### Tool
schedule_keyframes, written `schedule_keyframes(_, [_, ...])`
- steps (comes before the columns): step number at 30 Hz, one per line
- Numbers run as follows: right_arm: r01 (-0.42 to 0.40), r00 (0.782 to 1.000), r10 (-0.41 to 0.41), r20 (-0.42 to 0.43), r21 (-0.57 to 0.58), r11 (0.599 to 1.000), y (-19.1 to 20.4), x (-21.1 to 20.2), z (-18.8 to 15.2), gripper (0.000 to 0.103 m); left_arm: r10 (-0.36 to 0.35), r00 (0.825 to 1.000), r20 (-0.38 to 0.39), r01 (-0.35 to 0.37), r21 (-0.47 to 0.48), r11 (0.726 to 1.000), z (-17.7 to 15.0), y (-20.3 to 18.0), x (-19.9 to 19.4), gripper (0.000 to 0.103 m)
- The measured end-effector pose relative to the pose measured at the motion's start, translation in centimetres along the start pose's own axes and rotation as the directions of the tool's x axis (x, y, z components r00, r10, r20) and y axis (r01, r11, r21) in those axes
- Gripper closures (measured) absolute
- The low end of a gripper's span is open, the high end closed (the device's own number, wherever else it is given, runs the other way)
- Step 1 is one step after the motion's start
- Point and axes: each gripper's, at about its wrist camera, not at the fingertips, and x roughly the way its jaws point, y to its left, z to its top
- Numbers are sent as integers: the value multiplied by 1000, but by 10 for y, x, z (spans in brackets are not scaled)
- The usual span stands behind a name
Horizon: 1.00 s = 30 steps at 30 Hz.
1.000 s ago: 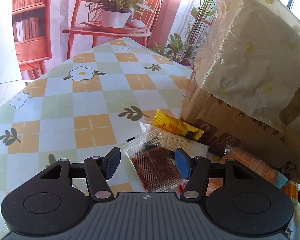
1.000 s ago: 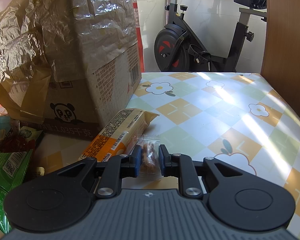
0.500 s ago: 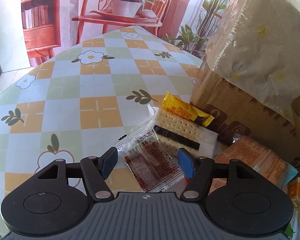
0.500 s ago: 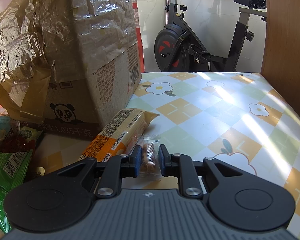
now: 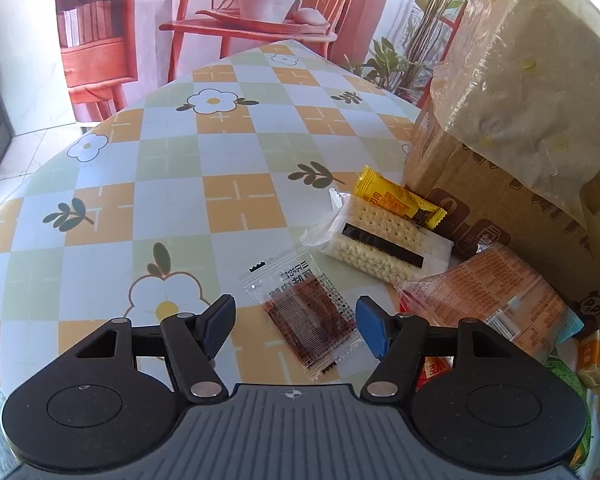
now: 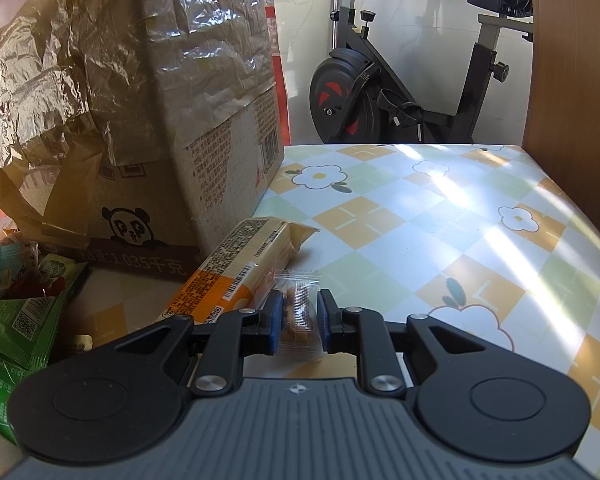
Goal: Organize snacks
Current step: 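Close the left tool on the brown sauce packet beside the crackers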
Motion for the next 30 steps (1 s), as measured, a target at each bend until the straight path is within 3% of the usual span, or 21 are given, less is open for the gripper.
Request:
schedule_keyframes(4, [0, 1000, 0, 0, 0, 1000, 0, 0, 0, 83, -45, 999, -21, 44, -55, 998, -2, -4, 6, 35])
schedule_keyframes(12, [-3, 1000, 3, 0, 3, 1000, 1, 0, 0, 83, 39, 997, 68, -46, 95, 994, 1, -22, 22, 37])
schedule_keyframes(21, [-9, 1000, 9, 3, 5, 1000, -1, 1, 0, 83, 127, 990, 66, -137, 171, 976, -20, -37, 8, 35])
schedule_keyframes(27, [-13, 1000, 13, 5, 10, 1000, -1, 0, 0, 83, 126, 990, 58, -134, 174, 976, -24, -36, 2, 35])
schedule_keyframes(29, [-13, 1000, 13, 5, 11, 1000, -1, 0, 0, 83, 118, 991, 61, -127, 175, 976, -24, -36, 1, 42])
schedule_keyframes(30, [-13, 1000, 13, 5, 12, 1000, -1, 0, 0, 83, 109, 992, 70, -120, 183, 976, -24, -36, 0, 58])
